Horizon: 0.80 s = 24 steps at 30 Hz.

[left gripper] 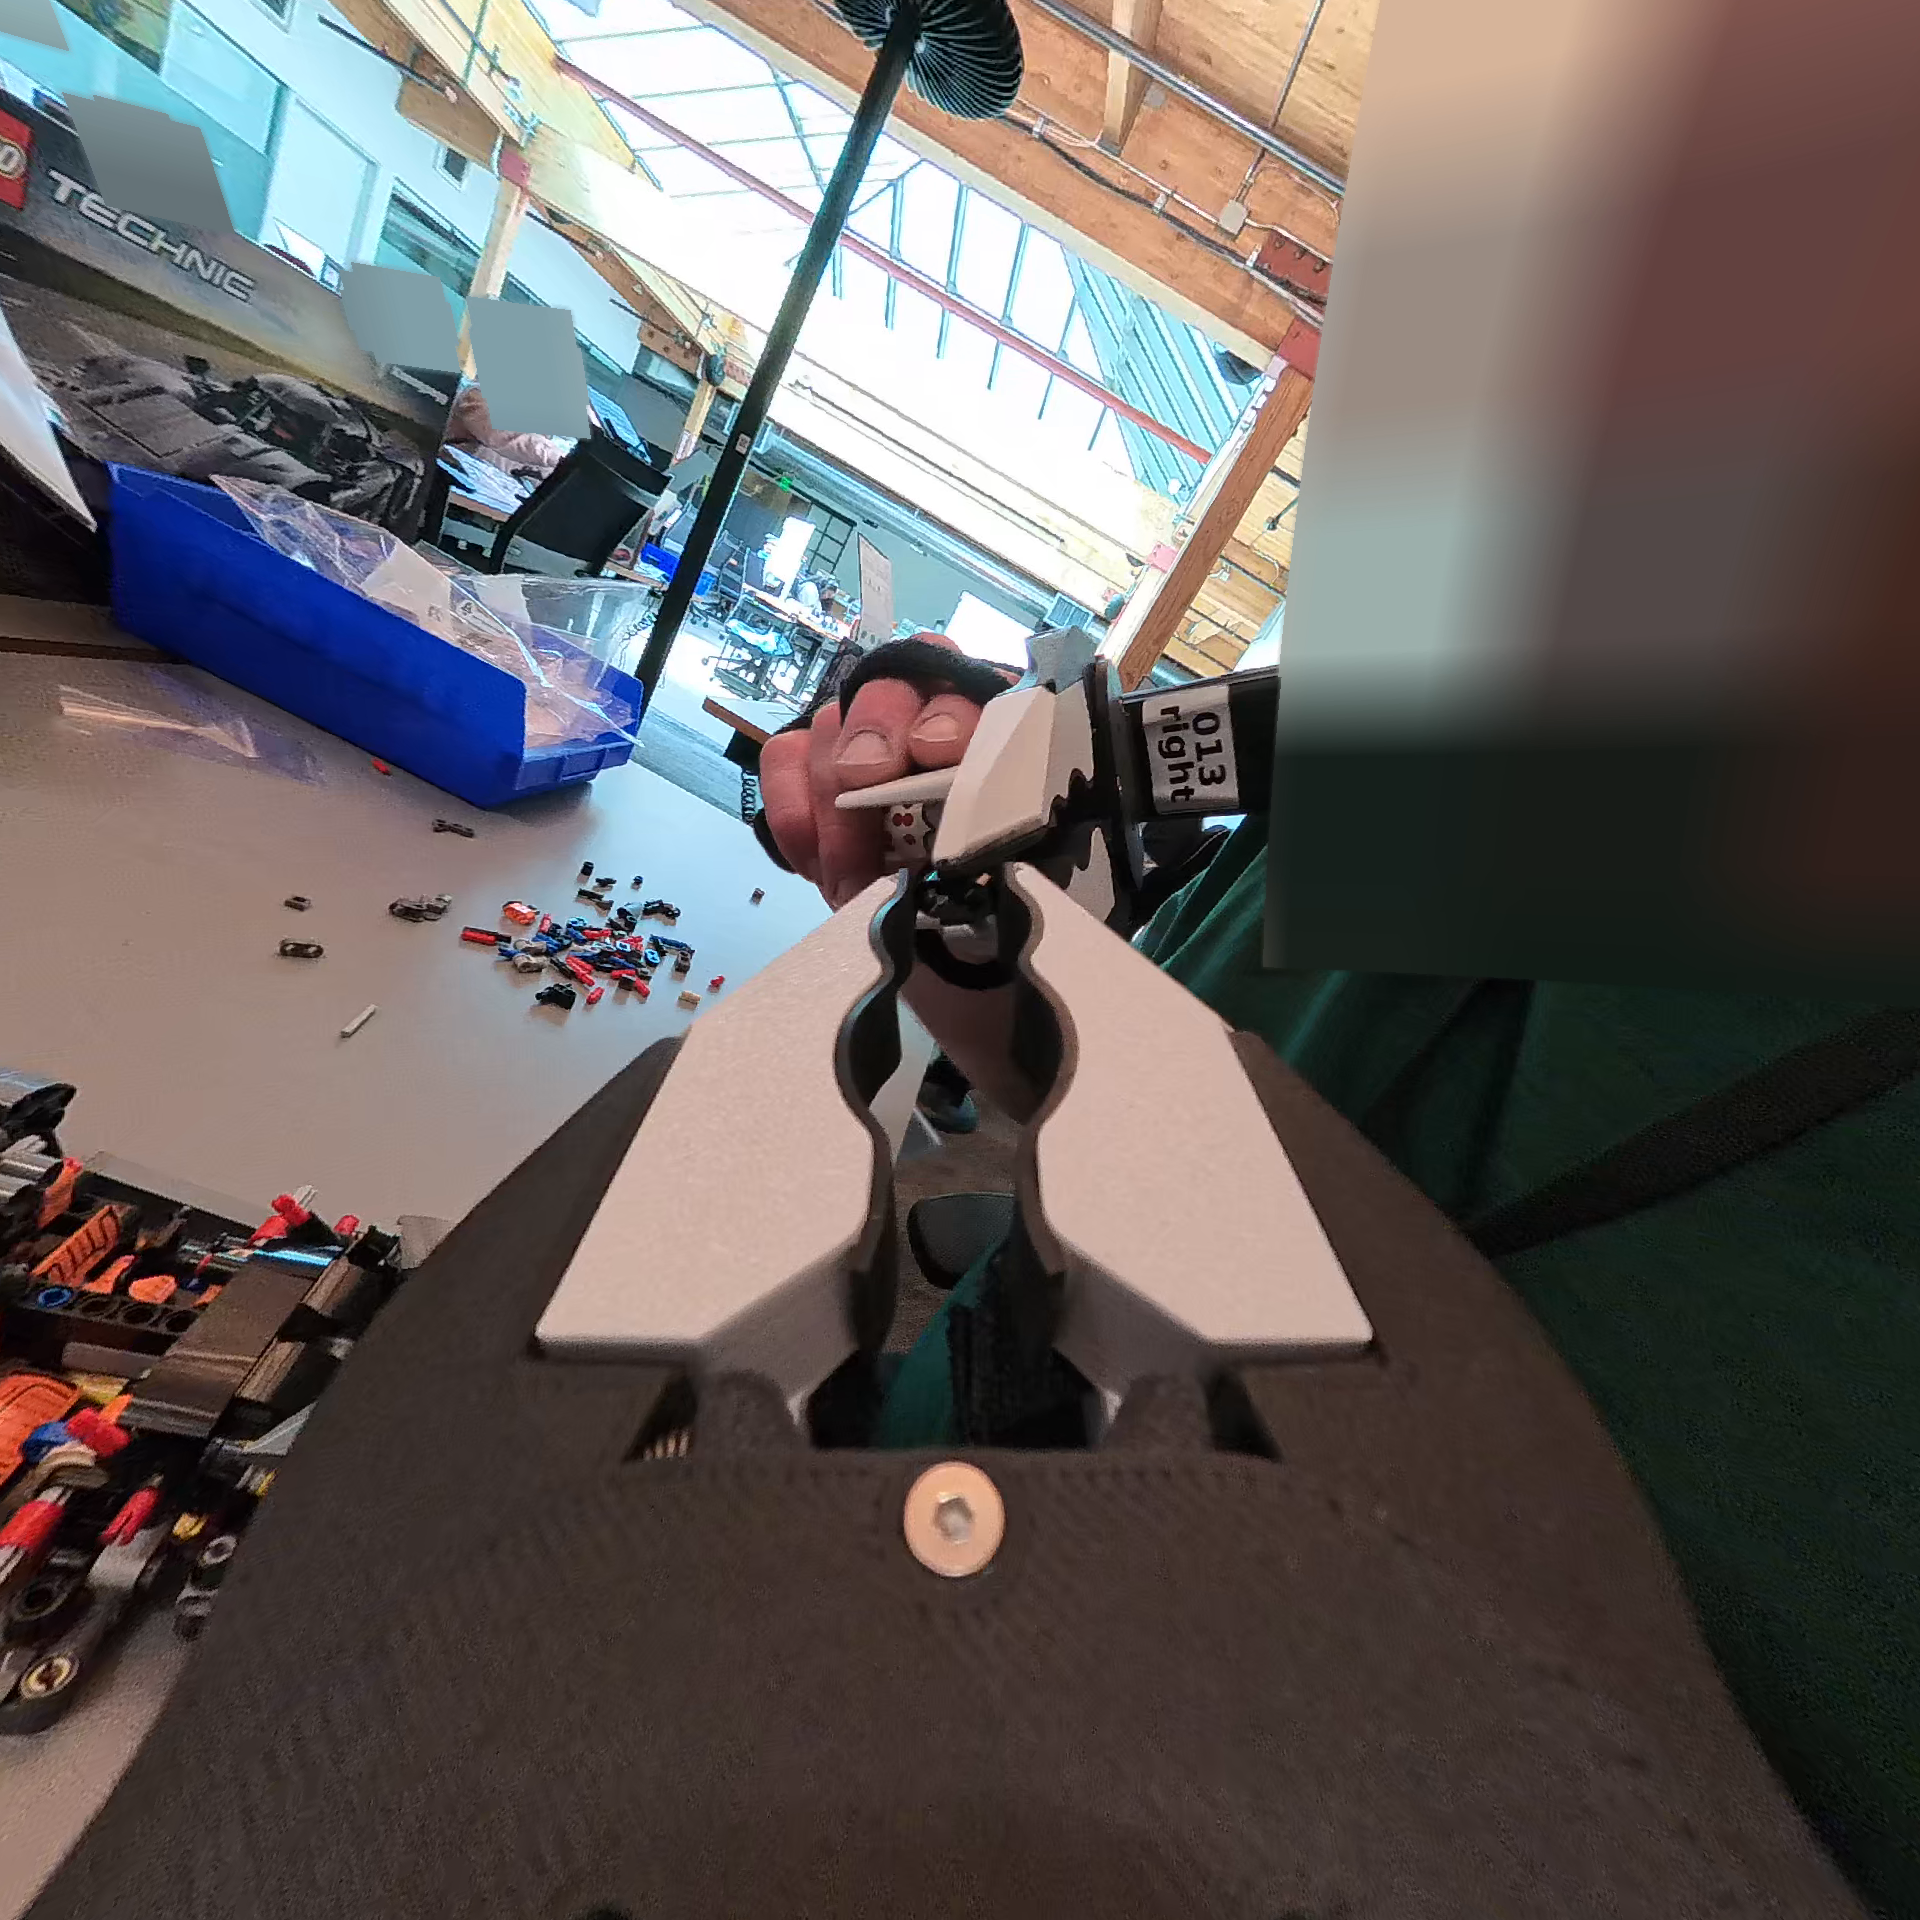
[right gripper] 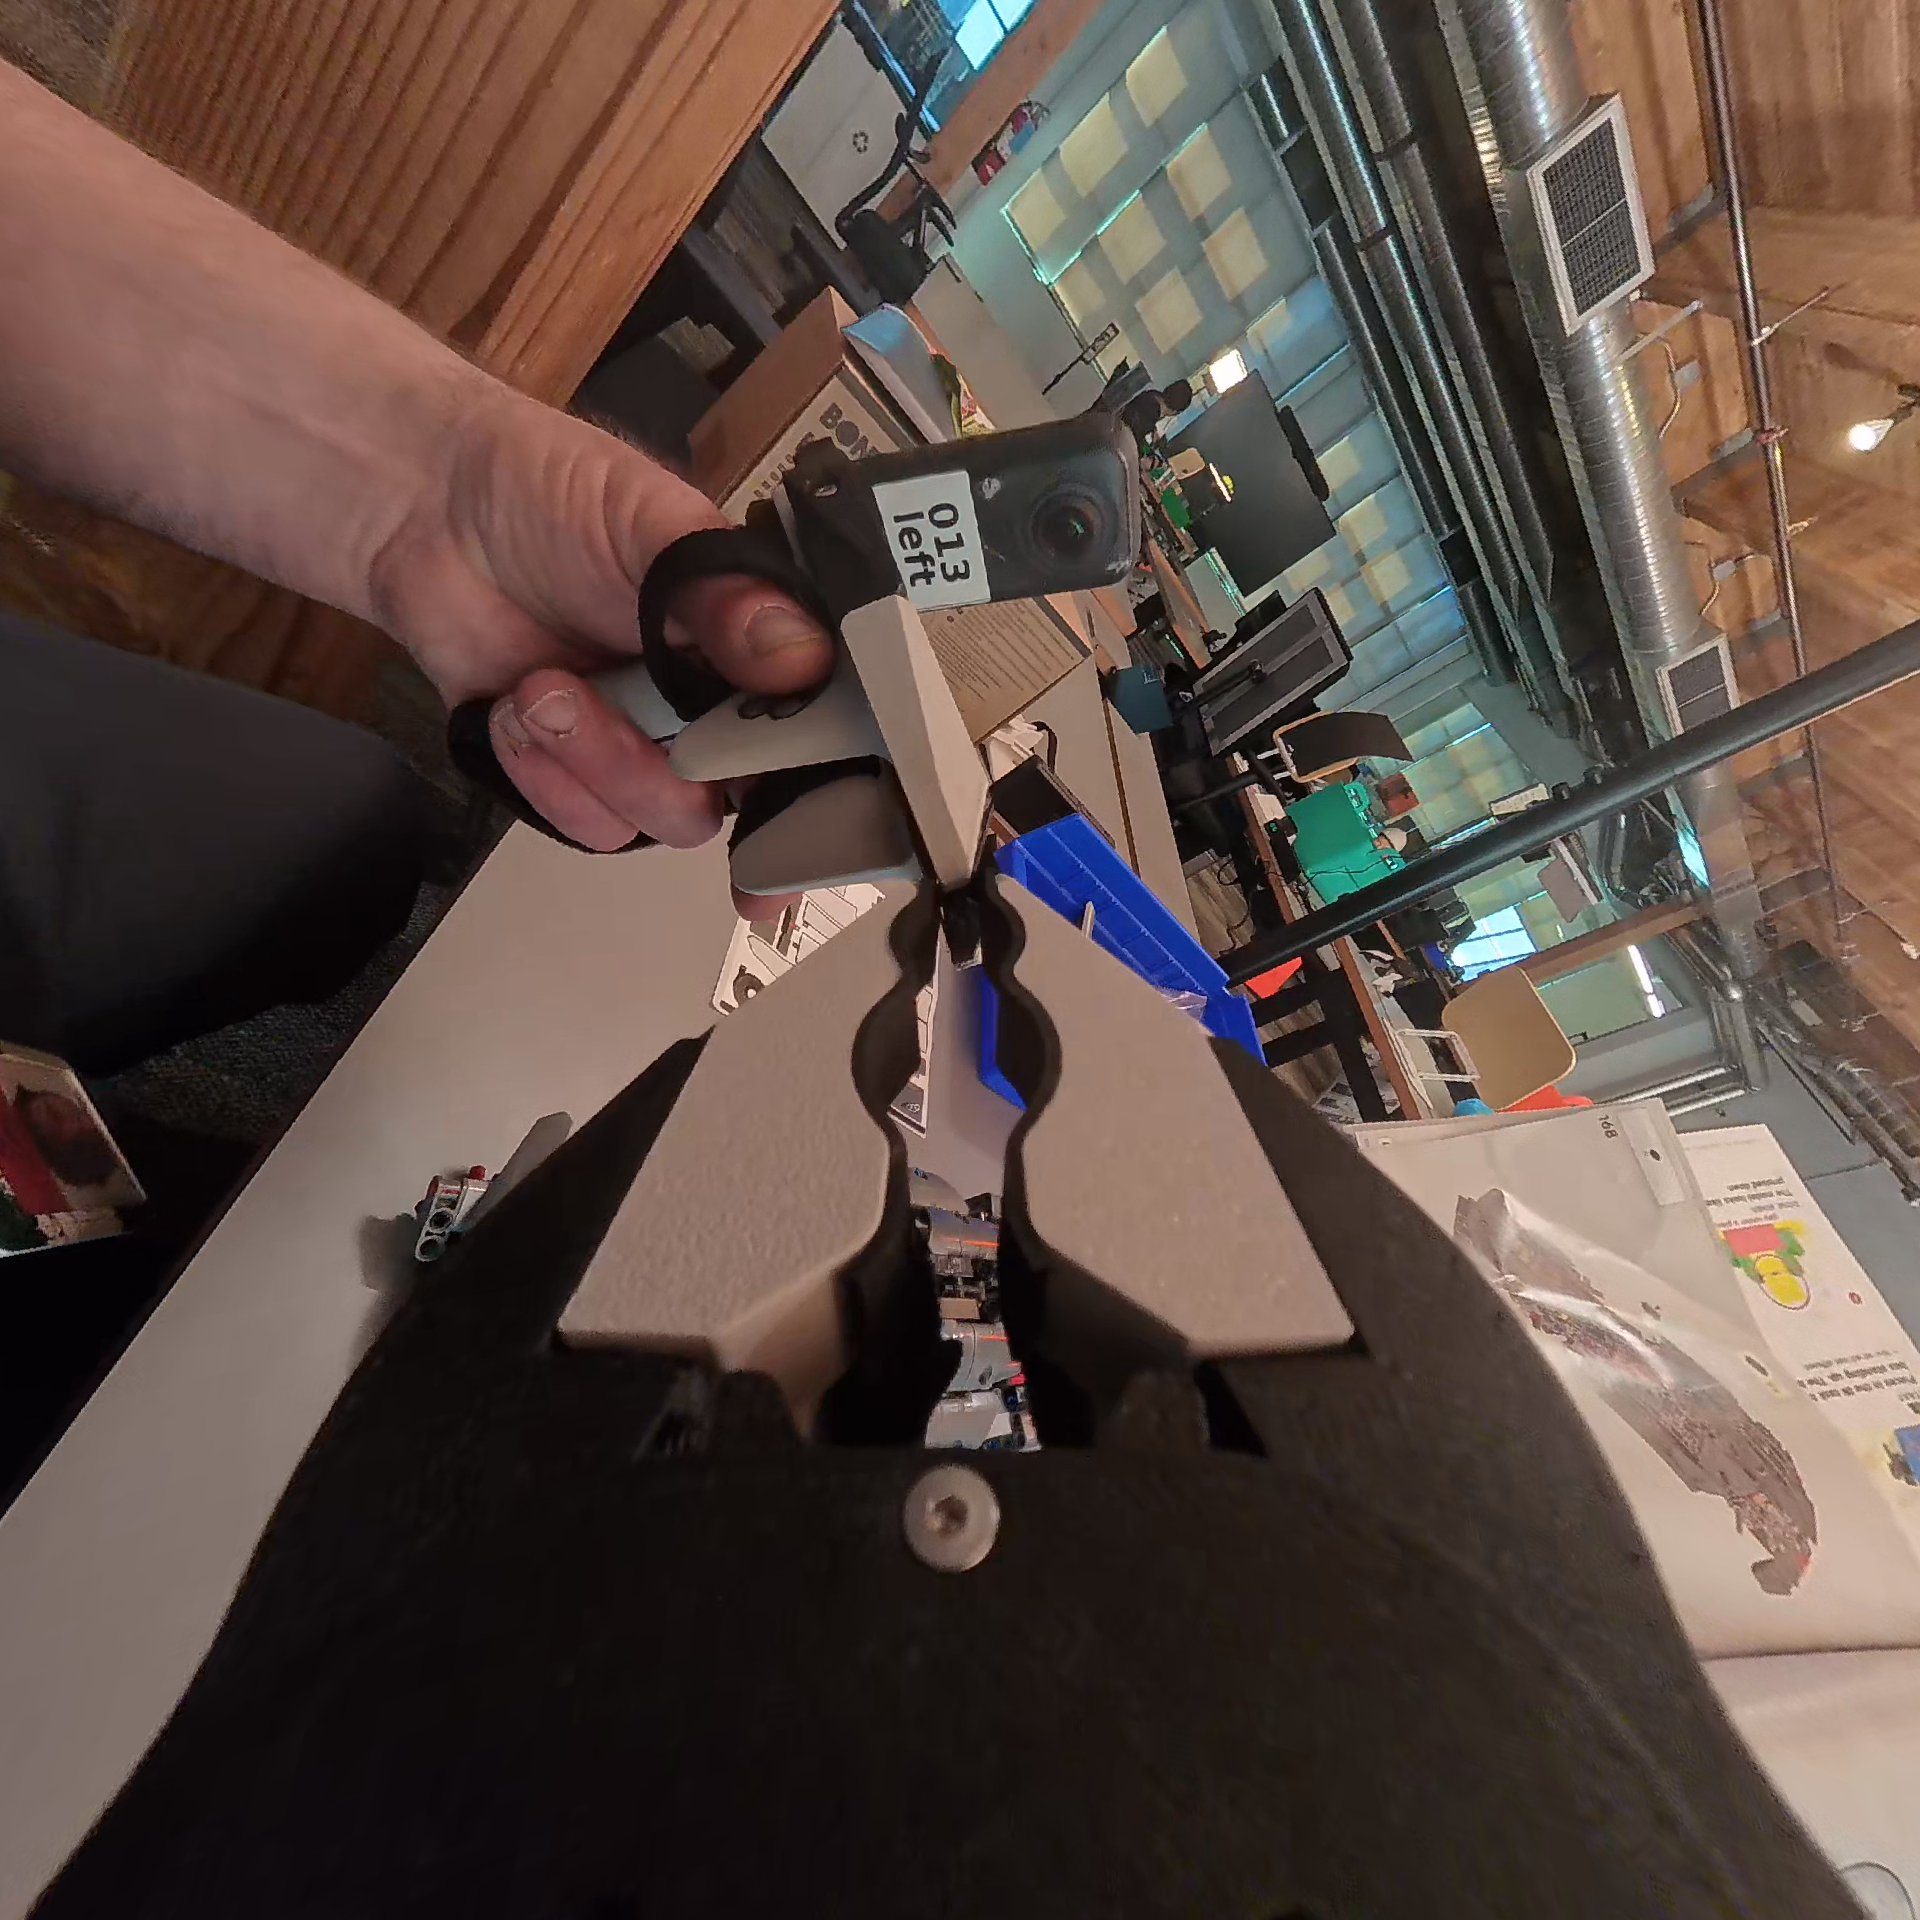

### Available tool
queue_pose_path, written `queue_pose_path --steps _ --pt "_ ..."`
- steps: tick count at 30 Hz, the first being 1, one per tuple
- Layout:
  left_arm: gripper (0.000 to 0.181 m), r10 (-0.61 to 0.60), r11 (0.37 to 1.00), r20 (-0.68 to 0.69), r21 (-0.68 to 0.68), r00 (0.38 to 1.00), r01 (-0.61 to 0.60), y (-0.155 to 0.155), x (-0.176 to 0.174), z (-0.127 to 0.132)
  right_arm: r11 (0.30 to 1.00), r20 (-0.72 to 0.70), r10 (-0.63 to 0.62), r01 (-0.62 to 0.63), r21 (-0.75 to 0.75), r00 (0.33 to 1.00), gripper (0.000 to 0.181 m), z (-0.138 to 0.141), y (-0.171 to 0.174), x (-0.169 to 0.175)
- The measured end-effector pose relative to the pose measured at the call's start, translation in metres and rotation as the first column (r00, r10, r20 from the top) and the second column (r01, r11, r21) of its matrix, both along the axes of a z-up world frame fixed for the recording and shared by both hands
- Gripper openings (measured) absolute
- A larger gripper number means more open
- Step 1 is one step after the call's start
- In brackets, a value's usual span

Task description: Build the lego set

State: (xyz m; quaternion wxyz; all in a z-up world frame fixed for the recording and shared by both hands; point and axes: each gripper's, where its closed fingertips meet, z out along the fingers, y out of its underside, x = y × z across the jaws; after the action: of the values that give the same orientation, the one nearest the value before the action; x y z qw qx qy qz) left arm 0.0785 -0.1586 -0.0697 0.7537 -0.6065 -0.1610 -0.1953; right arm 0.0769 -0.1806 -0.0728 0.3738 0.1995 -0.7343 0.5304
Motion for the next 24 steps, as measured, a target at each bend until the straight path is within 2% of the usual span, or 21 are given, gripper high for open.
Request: queue_pose_path --steps 14,24 --pt "0.013 -0.040 0.998 0.049 0.050 0.998 0.038 -0.0005 -0.0019 -0.0002 1.000 -0.026 0.004 -0.004 0.003 1.000 0.008 -0.0014 0.0018 0.0000" --pt "0.013 -0.049 0.998 0.059 0.043 0.997 0.047 0.0032 -0.0020 -0.0030 1.000 -0.025 -0.004 0.004 0.011 1.000 0.003 -0.0026 0.0059 -0.0015"
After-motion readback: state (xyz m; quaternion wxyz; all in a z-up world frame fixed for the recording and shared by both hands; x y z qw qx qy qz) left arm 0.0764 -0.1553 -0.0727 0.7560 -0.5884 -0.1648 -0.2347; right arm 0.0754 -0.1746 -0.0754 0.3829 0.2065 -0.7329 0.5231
